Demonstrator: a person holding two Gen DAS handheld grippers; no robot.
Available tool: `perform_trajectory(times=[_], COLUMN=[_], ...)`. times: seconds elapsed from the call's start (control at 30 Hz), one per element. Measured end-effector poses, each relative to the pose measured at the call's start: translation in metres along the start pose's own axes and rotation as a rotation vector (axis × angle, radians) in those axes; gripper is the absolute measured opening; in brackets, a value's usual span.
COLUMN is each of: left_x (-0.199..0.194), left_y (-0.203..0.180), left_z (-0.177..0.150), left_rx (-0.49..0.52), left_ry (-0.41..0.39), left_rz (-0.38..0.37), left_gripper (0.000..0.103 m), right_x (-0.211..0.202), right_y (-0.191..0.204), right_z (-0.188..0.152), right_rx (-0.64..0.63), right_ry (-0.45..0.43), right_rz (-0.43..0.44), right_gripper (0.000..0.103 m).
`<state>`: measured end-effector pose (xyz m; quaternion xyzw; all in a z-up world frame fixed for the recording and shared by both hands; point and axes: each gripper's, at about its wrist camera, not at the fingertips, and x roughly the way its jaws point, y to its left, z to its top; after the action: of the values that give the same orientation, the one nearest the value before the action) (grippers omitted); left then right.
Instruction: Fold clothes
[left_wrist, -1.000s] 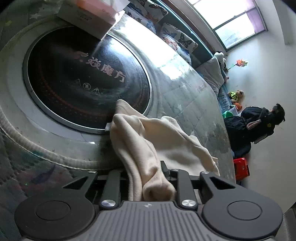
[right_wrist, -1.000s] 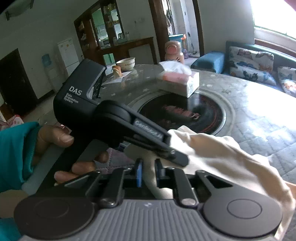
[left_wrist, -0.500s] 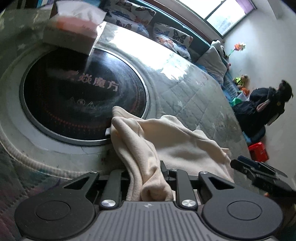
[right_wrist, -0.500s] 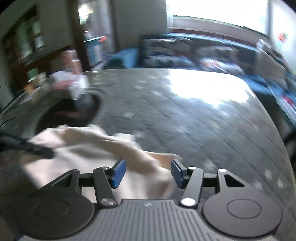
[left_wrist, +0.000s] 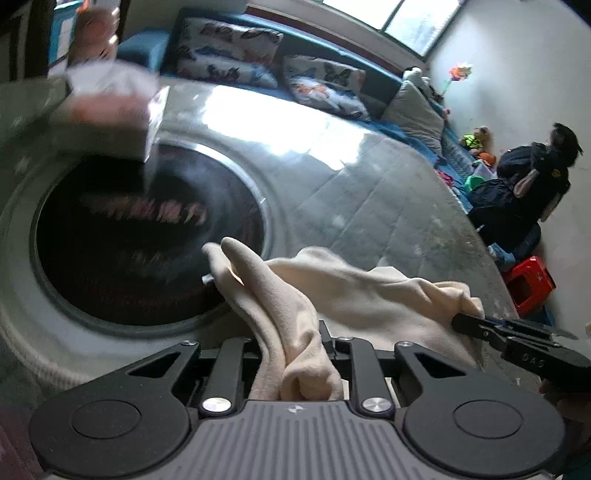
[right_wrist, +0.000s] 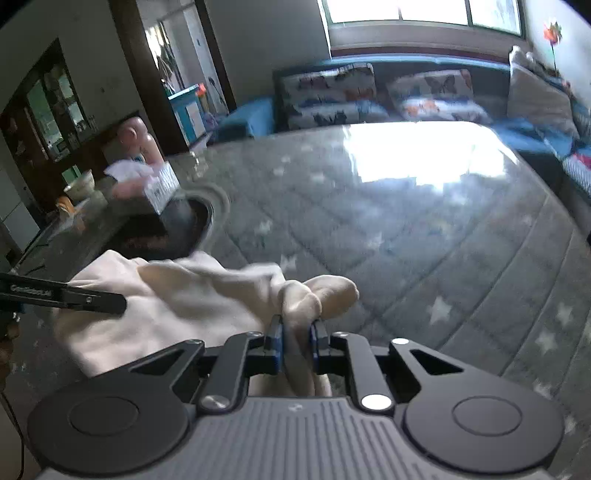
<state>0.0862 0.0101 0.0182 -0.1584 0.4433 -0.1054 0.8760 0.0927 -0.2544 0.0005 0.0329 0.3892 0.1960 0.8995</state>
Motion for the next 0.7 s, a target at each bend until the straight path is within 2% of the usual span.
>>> perform_trajectory(times=[0.13,0.37,0.7], left_x=[0.004,0.027,0.083], left_y=[-0.024,-0.074,-0.136], left_z=[0.019,0.05,0.082], left_rx=[0.051,0.114,0.166], left_ry=[-0.016,-0.027,-0.01], left_rz=[-0.013,-0.057,-0.109], left_gripper=[0.019,0.02,0.02], right_x=[-0.026,-0.056,-0.063], right_y=[-0.003,-0.024,-0.086], right_z=[0.019,0.052,0.087], right_rx=[-0.034,-0.062,-0.04], right_ry=[-0.067,-0.153,-0.179], right_rz=[-0.028,-0.134,-0.308], right_gripper=[0.012,0.012,0.012])
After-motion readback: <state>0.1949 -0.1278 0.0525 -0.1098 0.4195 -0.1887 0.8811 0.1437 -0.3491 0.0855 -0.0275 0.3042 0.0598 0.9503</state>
